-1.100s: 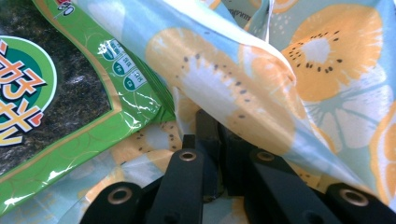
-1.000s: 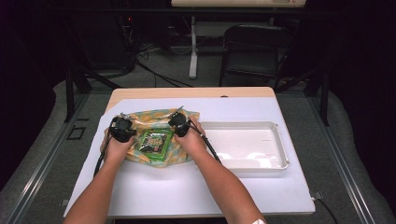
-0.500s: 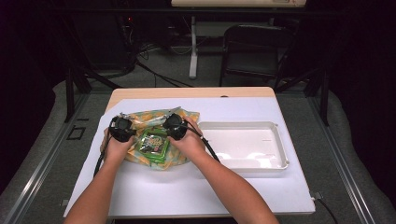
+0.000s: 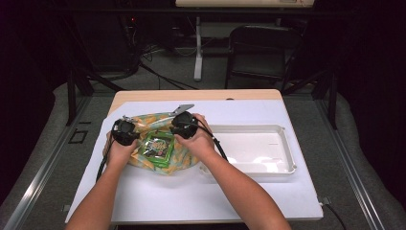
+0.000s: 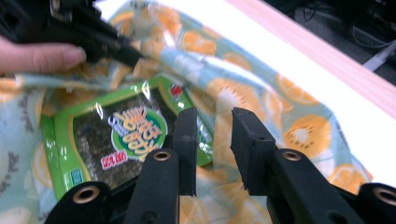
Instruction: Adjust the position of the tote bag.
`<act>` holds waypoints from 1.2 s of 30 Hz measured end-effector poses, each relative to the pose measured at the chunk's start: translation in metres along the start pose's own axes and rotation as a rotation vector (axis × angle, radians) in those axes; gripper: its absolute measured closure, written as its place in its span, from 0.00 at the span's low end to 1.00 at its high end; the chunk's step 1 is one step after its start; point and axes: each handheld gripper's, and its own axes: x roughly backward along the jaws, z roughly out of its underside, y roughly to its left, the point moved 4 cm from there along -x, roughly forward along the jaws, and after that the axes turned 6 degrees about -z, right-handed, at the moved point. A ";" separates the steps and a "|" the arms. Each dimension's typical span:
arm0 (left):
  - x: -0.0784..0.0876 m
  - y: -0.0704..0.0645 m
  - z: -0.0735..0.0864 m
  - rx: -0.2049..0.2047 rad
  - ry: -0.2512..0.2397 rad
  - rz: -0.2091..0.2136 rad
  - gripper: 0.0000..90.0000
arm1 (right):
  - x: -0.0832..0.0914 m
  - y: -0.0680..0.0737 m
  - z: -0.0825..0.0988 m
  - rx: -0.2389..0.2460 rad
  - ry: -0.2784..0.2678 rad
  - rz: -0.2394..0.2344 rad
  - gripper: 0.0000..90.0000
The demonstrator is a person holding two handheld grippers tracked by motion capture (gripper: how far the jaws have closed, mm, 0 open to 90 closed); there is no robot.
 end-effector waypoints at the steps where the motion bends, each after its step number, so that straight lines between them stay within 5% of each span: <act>1: 0.000 0.000 0.000 -0.001 0.000 -0.001 0.99 | 0.002 -0.001 -0.001 -0.003 -0.015 -0.001 0.79; 8: -0.001 -0.001 0.000 0.003 0.003 0.002 0.98 | 0.005 -0.008 -0.005 0.029 -0.045 0.075 0.68; 14: -0.002 -0.001 -0.001 0.003 -0.004 0.003 0.98 | -0.010 -0.021 0.005 -0.004 0.027 0.117 0.61; 22: -0.001 -0.001 -0.004 -0.019 0.006 0.000 0.97 | -0.044 -0.028 0.024 -0.048 0.173 0.086 0.60; 29: -0.003 -0.001 -0.005 -0.021 0.004 0.008 0.93 | -0.057 -0.027 0.031 -0.090 0.185 0.057 0.60; 36: 0.003 -0.001 -0.008 -0.023 -0.024 0.017 0.86 | -0.059 -0.023 0.026 -0.137 0.133 0.012 0.58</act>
